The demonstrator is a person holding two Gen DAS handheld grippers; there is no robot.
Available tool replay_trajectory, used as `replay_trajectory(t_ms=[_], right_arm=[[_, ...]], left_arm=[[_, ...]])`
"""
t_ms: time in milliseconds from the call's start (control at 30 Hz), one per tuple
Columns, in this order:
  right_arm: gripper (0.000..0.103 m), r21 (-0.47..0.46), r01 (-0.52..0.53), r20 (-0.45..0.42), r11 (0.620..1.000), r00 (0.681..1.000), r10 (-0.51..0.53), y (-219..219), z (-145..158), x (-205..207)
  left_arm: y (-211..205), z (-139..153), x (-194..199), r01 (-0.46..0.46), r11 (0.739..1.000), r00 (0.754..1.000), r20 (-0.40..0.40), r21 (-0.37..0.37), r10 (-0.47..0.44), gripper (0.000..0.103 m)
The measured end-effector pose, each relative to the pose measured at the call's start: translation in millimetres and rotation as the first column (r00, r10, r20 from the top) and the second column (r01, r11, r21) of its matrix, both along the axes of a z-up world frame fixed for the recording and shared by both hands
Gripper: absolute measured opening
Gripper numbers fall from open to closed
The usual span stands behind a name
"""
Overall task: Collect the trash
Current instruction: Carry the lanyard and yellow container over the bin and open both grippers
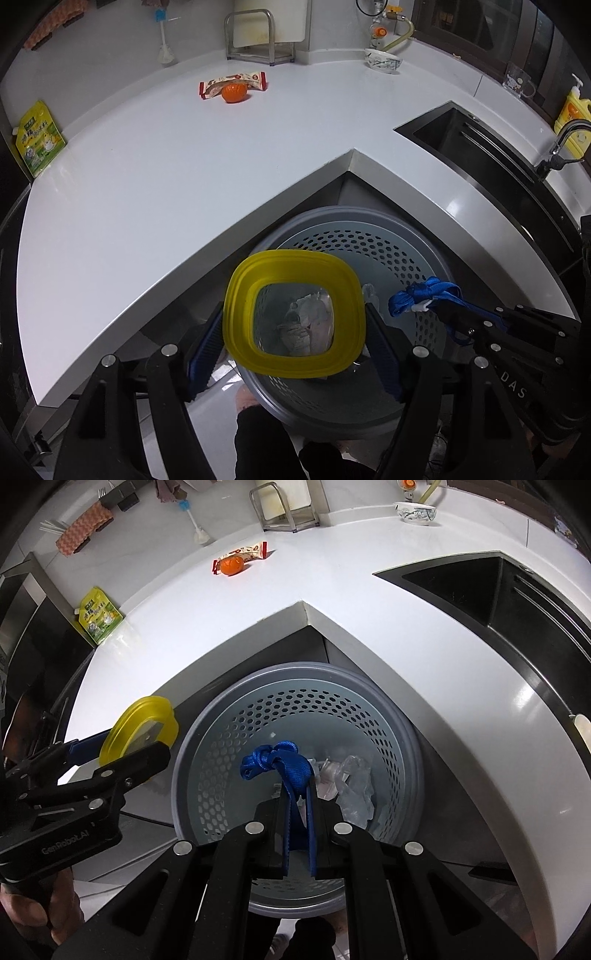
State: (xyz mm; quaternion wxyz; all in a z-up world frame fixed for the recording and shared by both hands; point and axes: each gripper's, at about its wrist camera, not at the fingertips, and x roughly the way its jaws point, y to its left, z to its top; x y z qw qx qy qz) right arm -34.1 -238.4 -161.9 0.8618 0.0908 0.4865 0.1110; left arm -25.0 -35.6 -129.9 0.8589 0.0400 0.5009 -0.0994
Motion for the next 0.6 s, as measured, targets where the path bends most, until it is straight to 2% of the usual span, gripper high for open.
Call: replay_trajectory(t_ms=[33,67,100,433,600], right_arm=[[0.014,-0.002,0.004,0.001,1.0,1.0,-0.004,-0.5,0.8,0.0],[0.028,-0.001,0.008,0.005,1.0,1.0,-0.008,-1.3,2.1,-0.3],[0.033,-0.001,0.012,0.014,1.0,1.0,-0.012,-2.0,3.4,-0.9],[0.033,-0.004,0.018,0.012,1.0,1.0,-0.018,-4.3,4.5,-4.4],[0.038,0.008,0.02,-0.004,1.0,1.0,-0.02,-4.9,2.0,-8.6]], left_arm=[[0.6,-0.1,0.3,-0.004,1.0,1.0,-0.001,0.003,0.004,0.077],[1.7,0.1,0.3,-0.008,1.0,1.0,-0.001,0.004,0.008,0.08],[2.7,0.6,-0.6,-0.012,1.0,1.0,-0.001,0.001,0.012,0.081],[7.3,0.0,1.5,-0.032,0.999,0.999,-0.007,0.012,0.032,0.084],[9.6,1.8,1.5,-0.042,0.999,0.999,-0.005,0.017,0.042,0.085]])
